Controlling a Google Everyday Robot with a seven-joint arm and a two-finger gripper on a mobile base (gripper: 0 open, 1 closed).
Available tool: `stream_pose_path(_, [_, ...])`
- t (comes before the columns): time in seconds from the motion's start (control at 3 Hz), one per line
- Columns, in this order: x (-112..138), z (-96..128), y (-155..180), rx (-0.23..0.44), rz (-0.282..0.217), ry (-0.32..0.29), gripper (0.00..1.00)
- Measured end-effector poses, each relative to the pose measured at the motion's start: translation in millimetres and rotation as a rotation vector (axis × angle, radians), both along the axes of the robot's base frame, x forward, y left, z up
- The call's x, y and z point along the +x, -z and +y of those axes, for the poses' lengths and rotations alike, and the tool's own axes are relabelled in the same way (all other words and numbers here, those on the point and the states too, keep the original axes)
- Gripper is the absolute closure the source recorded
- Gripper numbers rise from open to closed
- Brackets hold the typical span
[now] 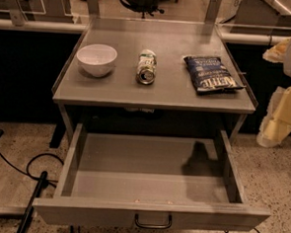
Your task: Place 7up can into top drawer
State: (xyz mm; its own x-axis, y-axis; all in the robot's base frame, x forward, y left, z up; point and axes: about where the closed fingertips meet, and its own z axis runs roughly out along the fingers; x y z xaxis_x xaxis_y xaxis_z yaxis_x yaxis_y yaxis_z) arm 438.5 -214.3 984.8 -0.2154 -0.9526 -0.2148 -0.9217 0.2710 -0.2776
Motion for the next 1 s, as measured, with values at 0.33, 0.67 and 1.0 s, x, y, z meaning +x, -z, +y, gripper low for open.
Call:
stream_pose_path(0.33, [0, 0, 0, 0.0, 0.0, 0.0, 0.0])
stream_pose_path(0.67, [12, 18, -9, -0.008, -0.008, 0.012, 0.0])
stream_pose_path(1.0, [23, 40, -22, 0.048, -0.034, -0.045, 0.0])
